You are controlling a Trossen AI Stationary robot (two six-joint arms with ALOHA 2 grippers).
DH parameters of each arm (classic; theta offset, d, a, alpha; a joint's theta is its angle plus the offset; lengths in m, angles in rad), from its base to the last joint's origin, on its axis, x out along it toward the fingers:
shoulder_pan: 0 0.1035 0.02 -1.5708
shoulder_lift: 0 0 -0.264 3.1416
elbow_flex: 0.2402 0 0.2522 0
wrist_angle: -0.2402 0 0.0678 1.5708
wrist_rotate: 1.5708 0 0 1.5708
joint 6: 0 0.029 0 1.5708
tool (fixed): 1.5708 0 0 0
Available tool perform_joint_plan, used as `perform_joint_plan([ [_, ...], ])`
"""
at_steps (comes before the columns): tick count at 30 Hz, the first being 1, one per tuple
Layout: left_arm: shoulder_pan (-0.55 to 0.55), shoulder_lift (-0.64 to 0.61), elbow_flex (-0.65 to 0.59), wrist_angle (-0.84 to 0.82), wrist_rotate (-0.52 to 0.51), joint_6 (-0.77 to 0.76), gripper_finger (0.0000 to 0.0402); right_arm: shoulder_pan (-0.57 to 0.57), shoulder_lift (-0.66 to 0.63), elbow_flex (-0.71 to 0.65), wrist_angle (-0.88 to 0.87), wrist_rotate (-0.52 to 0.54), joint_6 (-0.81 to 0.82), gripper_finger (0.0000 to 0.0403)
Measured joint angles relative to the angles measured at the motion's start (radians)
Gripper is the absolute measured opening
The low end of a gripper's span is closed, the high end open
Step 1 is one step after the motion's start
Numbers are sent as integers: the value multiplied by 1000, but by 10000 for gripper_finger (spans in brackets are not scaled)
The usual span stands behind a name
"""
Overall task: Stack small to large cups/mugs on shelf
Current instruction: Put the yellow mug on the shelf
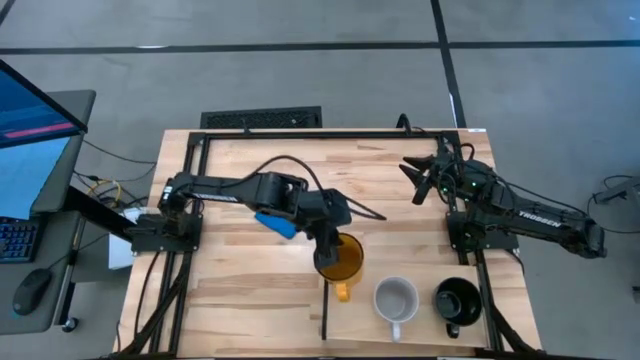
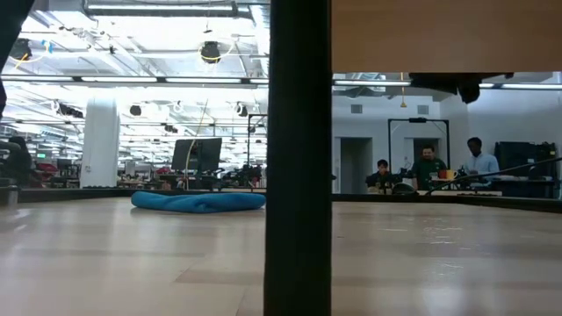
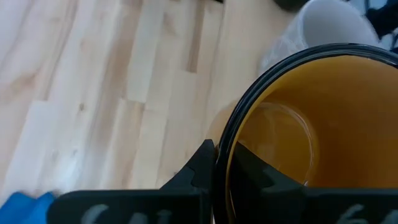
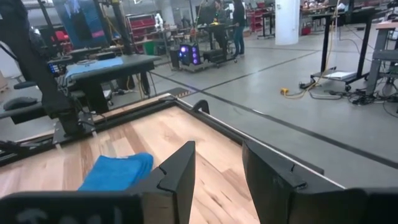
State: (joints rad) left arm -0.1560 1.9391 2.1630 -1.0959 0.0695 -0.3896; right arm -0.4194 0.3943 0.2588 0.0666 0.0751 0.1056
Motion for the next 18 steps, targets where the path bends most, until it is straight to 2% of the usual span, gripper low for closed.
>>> perform_joint_plan([
  [4, -23, 44, 54, -26, 3, -24, 11, 0, 0, 0, -12, 0, 0, 155],
  [11, -54, 63, 61, -10, -13, -87, 11, 0, 0, 0, -19, 0, 0, 155],
  [18, -79, 95, 63, 5, 12, -128, 11, 0, -1, 0, -35, 0, 0, 155],
])
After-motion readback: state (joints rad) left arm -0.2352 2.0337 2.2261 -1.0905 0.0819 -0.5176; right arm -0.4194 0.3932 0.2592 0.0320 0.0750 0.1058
